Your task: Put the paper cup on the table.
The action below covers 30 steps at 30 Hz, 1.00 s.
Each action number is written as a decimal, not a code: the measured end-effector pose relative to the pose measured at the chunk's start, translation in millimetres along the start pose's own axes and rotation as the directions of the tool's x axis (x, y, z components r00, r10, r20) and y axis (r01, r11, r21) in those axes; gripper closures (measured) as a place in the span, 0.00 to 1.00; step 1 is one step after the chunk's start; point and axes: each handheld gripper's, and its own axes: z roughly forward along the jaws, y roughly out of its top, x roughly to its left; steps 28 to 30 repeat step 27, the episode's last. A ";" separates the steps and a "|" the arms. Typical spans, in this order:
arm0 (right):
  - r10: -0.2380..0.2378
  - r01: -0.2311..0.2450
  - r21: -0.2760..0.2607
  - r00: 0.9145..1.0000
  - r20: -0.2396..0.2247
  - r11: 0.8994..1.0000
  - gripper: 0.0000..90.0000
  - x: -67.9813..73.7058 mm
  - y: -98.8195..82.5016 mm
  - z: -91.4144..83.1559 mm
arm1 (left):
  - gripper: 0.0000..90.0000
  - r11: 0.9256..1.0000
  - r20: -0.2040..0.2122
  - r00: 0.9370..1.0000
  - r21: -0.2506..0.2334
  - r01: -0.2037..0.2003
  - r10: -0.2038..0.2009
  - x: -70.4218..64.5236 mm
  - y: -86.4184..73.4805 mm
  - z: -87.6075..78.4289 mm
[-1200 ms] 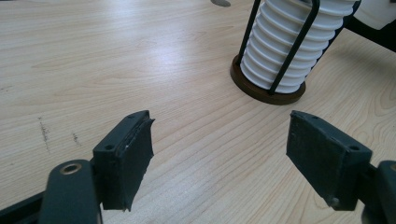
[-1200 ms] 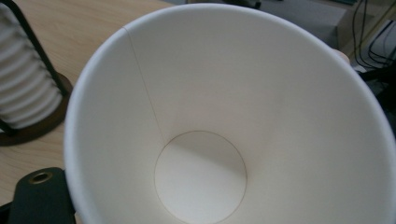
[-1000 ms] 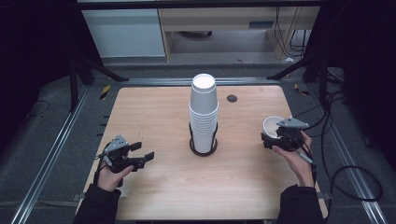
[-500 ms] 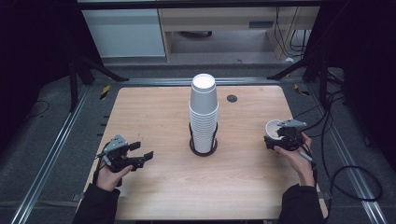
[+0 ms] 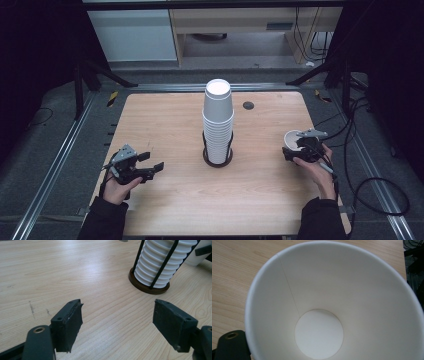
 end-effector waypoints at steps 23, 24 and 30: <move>0.036 -0.036 -0.001 0.999 -0.005 0.999 0.02 13.4 -14.5 -34.7 | 0.23 1.000 -0.028 1.000 -0.015 0.014 -0.014 8.9 -0.1 -10.0; 0.036 -0.036 0.001 0.999 -0.005 0.999 0.02 14.6 -15.8 -36.1 | 0.23 1.000 -0.029 0.999 -0.014 0.017 -0.017 9.5 -0.5 -10.1; 0.031 -0.031 0.015 0.999 0.017 0.999 0.02 17.0 -21.3 -39.9 | 0.23 1.000 -0.039 0.999 -0.010 0.020 -0.020 12.4 -2.2 -10.3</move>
